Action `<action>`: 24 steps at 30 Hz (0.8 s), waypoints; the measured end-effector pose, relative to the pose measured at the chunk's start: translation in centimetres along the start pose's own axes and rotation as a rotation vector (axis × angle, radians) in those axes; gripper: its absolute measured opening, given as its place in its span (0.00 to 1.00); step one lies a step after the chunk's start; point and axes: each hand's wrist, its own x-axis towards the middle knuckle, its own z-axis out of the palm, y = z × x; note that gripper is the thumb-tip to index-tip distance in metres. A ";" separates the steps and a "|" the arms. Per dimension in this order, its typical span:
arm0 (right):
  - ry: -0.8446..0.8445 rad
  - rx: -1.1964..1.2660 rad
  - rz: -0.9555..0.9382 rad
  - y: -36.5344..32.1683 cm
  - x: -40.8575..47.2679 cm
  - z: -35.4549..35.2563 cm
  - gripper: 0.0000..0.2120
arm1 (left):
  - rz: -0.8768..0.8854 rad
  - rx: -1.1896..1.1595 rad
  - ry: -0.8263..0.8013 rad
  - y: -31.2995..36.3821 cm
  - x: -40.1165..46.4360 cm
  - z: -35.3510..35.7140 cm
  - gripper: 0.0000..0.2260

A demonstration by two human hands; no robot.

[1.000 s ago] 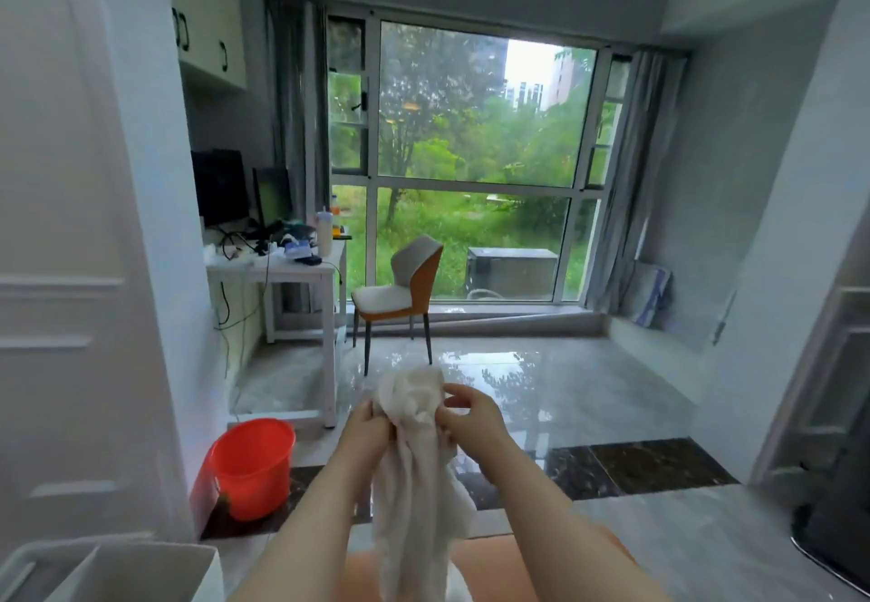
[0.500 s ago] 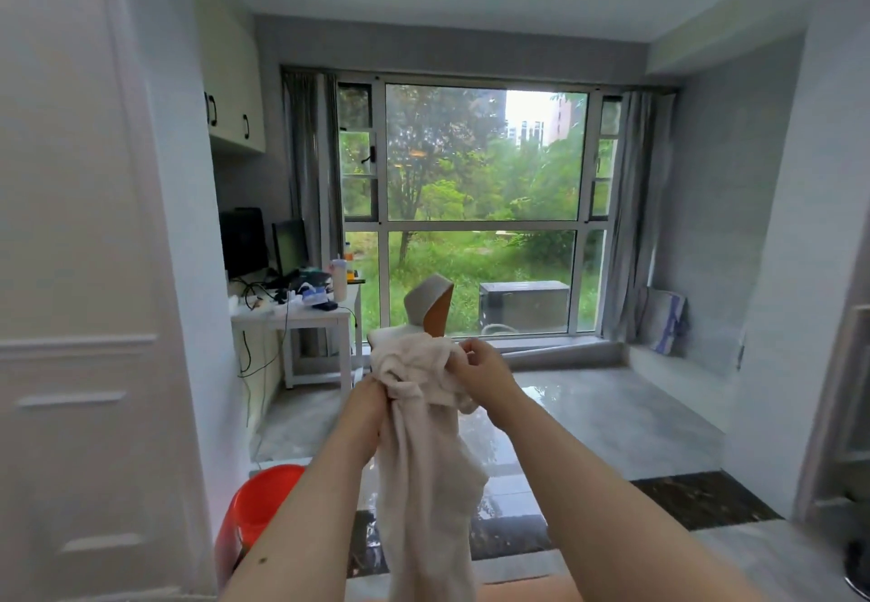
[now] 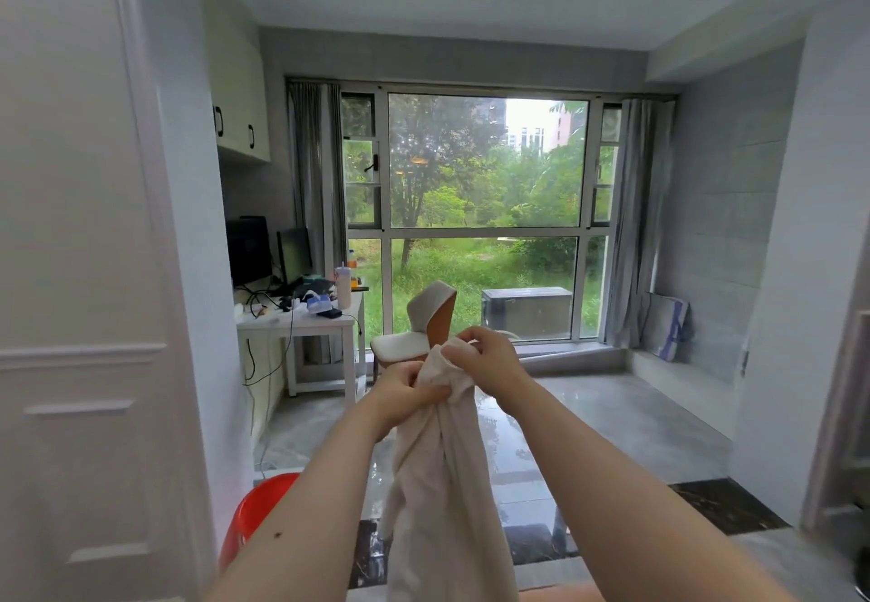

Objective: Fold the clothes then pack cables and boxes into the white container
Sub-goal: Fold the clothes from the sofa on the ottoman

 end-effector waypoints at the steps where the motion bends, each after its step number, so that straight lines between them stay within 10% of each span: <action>1: 0.014 0.010 0.007 0.1 0.0 -0.1 0.04 | 0.017 0.017 0.029 0.0 0.2 0.2 0.07; 10: 0.017 0.194 0.251 1.8 -0.8 -2.0 0.07 | 0.051 -0.092 0.306 -0.8 1.8 1.9 0.11; 17: -0.432 0.006 0.393 3.9 -2.5 -1.8 0.24 | -0.015 -0.062 0.468 -1.4 2.9 2.0 0.05; 24: -0.156 -0.019 0.226 5.3 -2.4 0.8 0.15 | 0.107 0.001 0.567 -0.8 2.9 2.0 0.09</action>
